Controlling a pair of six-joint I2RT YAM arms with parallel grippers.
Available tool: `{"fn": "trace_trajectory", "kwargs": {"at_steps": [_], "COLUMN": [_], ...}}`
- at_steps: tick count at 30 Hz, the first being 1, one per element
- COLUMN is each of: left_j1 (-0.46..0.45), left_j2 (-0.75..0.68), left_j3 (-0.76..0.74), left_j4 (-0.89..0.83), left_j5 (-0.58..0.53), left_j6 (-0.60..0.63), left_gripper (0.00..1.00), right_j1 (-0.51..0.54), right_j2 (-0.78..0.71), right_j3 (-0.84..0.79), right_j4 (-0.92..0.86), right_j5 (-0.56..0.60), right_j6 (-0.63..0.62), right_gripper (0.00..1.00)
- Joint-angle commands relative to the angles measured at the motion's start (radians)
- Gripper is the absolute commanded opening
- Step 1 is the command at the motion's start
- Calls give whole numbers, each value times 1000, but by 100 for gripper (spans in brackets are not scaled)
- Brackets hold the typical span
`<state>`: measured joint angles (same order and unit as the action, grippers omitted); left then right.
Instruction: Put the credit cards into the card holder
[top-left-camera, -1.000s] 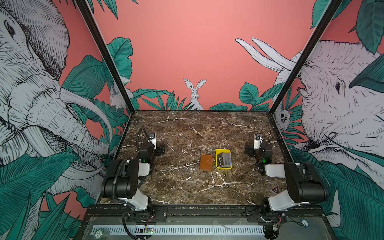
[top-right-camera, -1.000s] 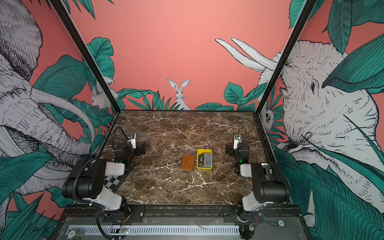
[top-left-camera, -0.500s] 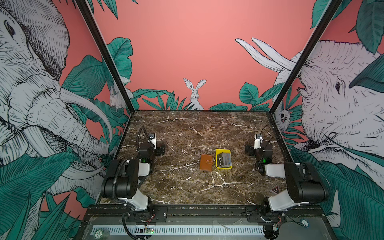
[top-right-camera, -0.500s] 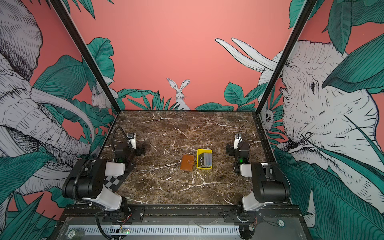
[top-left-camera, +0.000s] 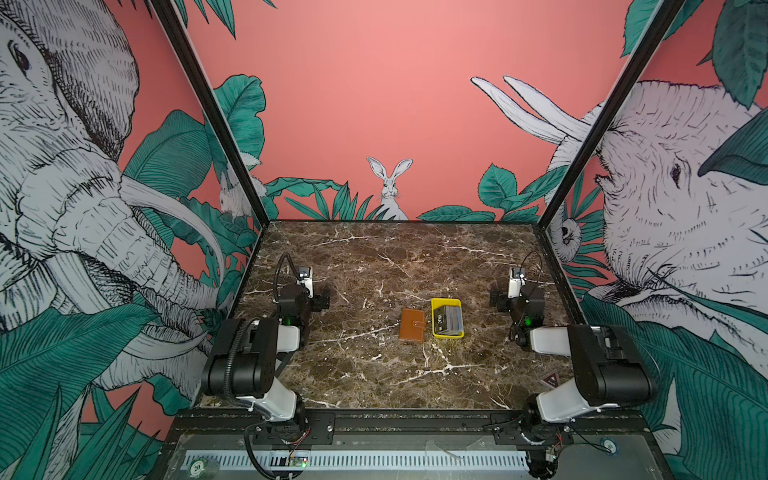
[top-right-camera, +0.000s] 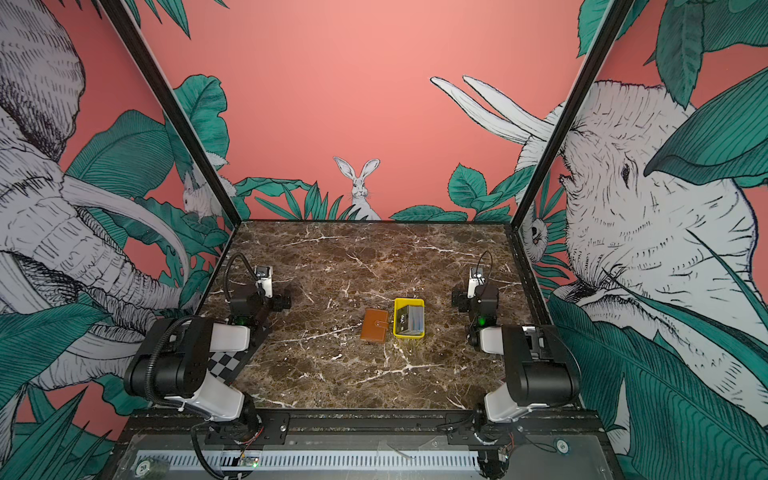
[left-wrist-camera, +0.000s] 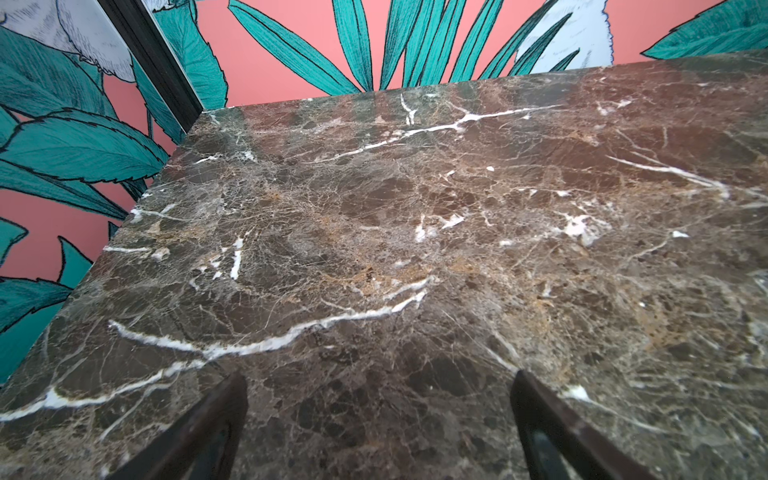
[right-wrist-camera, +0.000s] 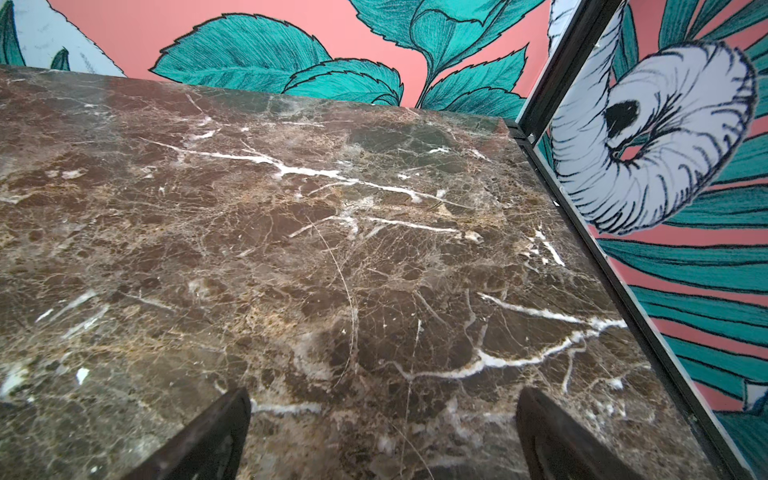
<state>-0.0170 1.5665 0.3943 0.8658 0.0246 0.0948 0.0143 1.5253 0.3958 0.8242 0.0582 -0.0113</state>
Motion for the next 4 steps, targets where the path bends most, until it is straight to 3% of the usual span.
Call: {"fn": "trace_trajectory", "kwargs": {"at_steps": [1, 4], "left_j1": [-7, -6], "left_j2": [-12, -14], "left_j3": [27, 24], "left_j4": [-10, -8], "left_j5": [-9, -9], "left_j6": [17, 17], "left_gripper": [99, 99], "right_j1": [6, 5], "right_j2": [2, 1], "right_j3": [11, 12], "right_j4": [10, 12], "right_j5": [14, 14], "right_j6": [7, 7], "right_gripper": [98, 98]}}
